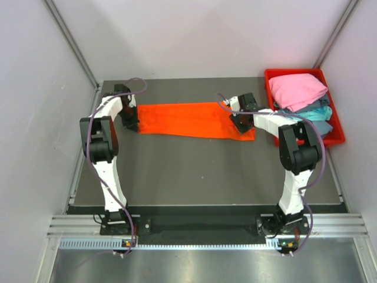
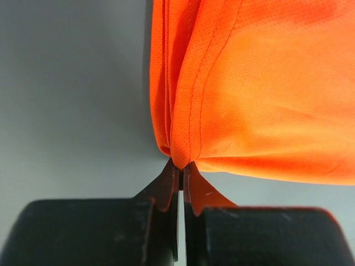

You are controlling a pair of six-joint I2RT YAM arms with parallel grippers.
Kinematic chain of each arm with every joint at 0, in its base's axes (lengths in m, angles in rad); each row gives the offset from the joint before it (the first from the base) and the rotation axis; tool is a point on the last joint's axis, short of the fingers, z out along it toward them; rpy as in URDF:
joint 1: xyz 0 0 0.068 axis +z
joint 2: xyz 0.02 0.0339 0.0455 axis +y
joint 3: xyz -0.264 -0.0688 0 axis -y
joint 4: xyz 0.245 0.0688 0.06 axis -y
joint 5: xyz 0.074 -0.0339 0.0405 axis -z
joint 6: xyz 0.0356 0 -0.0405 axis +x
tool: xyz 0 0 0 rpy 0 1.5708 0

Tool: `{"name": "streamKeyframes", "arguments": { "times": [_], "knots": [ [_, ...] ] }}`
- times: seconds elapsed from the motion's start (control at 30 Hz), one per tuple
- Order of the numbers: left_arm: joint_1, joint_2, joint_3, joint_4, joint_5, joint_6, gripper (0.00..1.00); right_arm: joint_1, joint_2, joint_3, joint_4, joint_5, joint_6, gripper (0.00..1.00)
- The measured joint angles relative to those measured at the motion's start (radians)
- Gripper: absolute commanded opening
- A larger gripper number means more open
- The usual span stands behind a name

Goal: Fold and stack the t-shirts
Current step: Fold the tshirt

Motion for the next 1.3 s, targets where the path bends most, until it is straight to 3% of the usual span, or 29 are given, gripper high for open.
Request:
{"name": "streamKeyframes", "arguments": {
  "times": [0.2,0.53,0.93,1.13,1.3],
  "knots": [
    [0.000,-0.053,-0.094,0.013,0.017,-0.001,0.00,-0.010,0.056,0.075,-0.003,0.019,-0.001,0.35],
    [-0.028,-0.280,-0.338,-0.015,0.085,0.004,0.00,-0.027,0.217,0.306,0.002,0.030,0.000,0.35],
    [-0.220,-0.526,-0.618,-0.034,0.142,0.031,0.00,-0.031,0.410,0.625,0.002,0.023,0.015,0.35],
    [-0.280,-0.551,-0.695,-0.035,0.171,0.029,0.00,-0.031,0.506,0.814,-0.006,0.018,0.015,0.35],
    [-0.349,-0.551,-0.702,-0.032,0.202,0.016,0.00,-0.031,0.520,0.853,0.000,0.026,0.030,0.38]
  ]
}}
